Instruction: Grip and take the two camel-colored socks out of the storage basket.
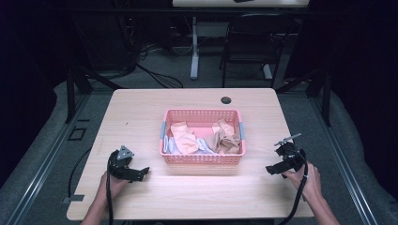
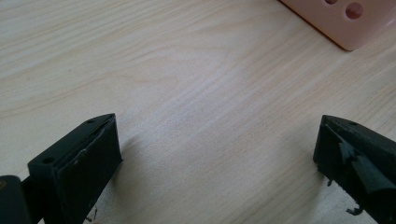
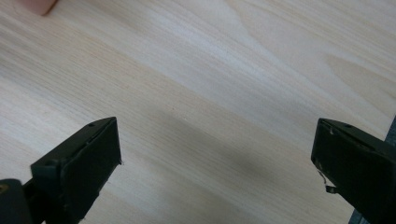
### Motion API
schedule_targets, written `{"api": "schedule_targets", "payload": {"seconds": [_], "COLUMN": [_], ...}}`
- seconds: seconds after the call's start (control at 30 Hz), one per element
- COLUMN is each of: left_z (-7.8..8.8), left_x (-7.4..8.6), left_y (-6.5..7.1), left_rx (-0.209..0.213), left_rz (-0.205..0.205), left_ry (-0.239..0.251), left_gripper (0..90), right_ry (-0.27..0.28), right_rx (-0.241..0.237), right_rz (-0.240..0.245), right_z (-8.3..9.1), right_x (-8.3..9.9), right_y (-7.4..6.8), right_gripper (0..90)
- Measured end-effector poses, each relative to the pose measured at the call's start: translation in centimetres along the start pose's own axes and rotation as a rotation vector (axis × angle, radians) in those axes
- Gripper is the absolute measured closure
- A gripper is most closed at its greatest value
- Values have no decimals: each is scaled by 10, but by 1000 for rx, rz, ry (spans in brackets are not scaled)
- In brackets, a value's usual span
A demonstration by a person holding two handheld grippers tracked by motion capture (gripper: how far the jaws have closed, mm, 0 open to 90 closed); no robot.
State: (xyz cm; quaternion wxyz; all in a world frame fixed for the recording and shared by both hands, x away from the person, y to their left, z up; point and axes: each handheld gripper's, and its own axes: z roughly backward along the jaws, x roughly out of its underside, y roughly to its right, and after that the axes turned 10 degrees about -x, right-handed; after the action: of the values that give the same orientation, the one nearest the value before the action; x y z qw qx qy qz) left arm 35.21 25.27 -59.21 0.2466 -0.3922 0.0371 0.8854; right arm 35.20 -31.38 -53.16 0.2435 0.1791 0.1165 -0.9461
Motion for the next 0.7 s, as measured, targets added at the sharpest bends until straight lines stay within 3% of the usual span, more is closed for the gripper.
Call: {"api": "schedule_targets", "payload": {"seconds": [0.3,0.7], "left_z": [0,0], "left_x": [0,0], "left_y": [0,0], "left_rx": [2,5], "left_rz": [3,2], "left_ry": [0,-1], "left_gripper": [3,0], "right_ry": [18,100], "right_rx": [-9,9], "right_rz": [28,80], "right_z": [10,26], "right_x": [-5,-19], "right_y": [-5,-15], "right_gripper": [3,3]}}
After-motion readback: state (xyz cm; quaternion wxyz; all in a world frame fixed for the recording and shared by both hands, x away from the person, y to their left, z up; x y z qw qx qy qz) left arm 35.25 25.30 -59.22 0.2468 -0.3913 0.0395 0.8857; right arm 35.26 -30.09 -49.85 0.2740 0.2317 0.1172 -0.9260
